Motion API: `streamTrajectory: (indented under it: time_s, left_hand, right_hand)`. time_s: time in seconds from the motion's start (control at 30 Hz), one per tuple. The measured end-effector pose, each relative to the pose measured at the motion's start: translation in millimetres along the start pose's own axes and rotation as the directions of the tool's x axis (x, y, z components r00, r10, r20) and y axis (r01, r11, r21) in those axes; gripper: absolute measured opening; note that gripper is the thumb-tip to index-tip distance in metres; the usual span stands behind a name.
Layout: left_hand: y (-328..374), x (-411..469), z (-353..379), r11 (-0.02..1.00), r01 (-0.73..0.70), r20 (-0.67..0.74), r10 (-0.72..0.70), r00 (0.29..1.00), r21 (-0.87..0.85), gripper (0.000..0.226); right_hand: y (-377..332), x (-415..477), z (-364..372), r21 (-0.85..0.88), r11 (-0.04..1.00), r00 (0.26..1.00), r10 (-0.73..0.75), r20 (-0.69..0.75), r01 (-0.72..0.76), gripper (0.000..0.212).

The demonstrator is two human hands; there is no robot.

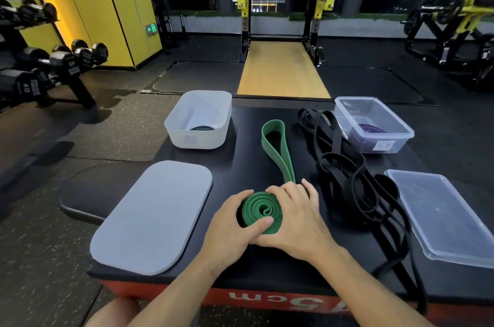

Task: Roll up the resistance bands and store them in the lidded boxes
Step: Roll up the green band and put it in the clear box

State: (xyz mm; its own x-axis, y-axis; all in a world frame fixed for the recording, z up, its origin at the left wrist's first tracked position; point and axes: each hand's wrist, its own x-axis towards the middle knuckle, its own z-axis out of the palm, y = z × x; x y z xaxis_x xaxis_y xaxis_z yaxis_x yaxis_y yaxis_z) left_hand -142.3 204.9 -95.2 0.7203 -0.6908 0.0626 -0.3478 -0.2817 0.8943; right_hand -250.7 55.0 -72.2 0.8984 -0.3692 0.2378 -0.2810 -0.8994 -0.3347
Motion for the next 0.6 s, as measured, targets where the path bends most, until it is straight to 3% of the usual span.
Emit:
streamTrajectory:
  time_s: [0.27,0.37,0.5,0.6]
  left_hand:
    - [-7,12,-7,0.997,0.043,0.14,-0.034,0.99,-0.063,0.071]
    - [-5,14,-8,1.0,0.007,0.18,-0.003,0.984,-0.019,0.062]
    - [-7,10,-3,0.998,-0.007,0.11,-0.001,0.994,0.064,0.078]
    - [-9,8,-1,0.998,-0.011,0.078,0.006,0.997,0.064,0.076]
  right_hand:
    - [26,9,-31,0.17,0.981,0.937,-0.146,0.317,0.095,0.112]
    - [26,6,-27,0.199,0.975,0.937,-0.16,0.309,0.101,0.112]
    - [25,2,-27,0.155,0.986,0.963,-0.098,0.253,0.06,0.116]
    - [24,1,-26,0.107,0.993,0.974,-0.073,0.215,0.051,0.12]
